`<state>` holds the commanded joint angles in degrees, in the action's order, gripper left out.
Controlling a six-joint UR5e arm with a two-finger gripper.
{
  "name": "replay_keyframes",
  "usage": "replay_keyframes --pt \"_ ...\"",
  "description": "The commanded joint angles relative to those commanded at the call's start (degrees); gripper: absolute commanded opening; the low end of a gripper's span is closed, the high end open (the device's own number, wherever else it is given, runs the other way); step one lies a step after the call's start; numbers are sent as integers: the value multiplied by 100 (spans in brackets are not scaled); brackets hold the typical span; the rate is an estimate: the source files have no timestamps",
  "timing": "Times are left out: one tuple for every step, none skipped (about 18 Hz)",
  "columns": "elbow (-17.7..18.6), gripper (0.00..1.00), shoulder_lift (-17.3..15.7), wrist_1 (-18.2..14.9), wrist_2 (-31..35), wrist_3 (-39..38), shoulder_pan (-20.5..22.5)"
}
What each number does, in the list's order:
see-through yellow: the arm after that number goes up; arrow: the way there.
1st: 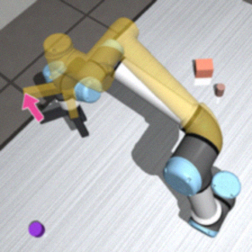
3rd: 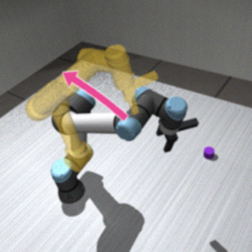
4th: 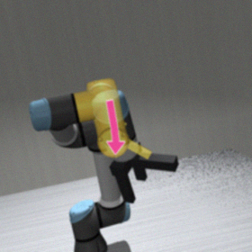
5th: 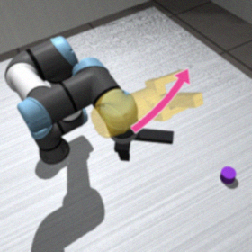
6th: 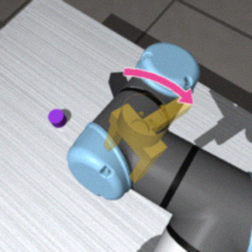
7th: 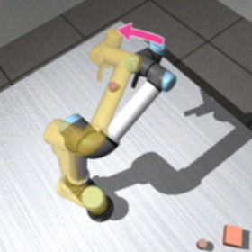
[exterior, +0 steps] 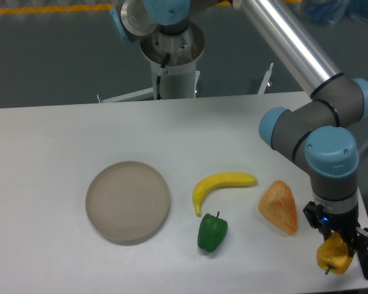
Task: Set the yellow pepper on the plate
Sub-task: 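Lift the held yellow pepper with the gripper off the table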
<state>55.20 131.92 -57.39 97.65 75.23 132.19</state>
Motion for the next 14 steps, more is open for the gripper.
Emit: replay_keyframes --pt "9 30 -17 0 9 0 0" --pt "9 30 -35 0 9 0 0" --pt "35 30 -53 -9 9 0 -9" --pt "70 30 -70 -9 9 -9 -9" --pt "88 30 -79 -9 9 -35 -52" --pt "97 30 -88 -35 17 -192 -79" --pt "105 31 -123 -44 -9 -306 -88" --pt "158 30 -184 -96 -61 -308 -105" --pt "263 31 -289 -175 -105 -316 -114" --pt "455 31 -438 -202 -106 -316 -114" --pt "596 31 -561 -211 -123 -334 -123" --pt "711 31 -693 -228 -175 -438 -123" --pt "886 31 -912 -446 -419 -674 -123" --pt "1001 31 -1132 -735 -613 -885 -140"
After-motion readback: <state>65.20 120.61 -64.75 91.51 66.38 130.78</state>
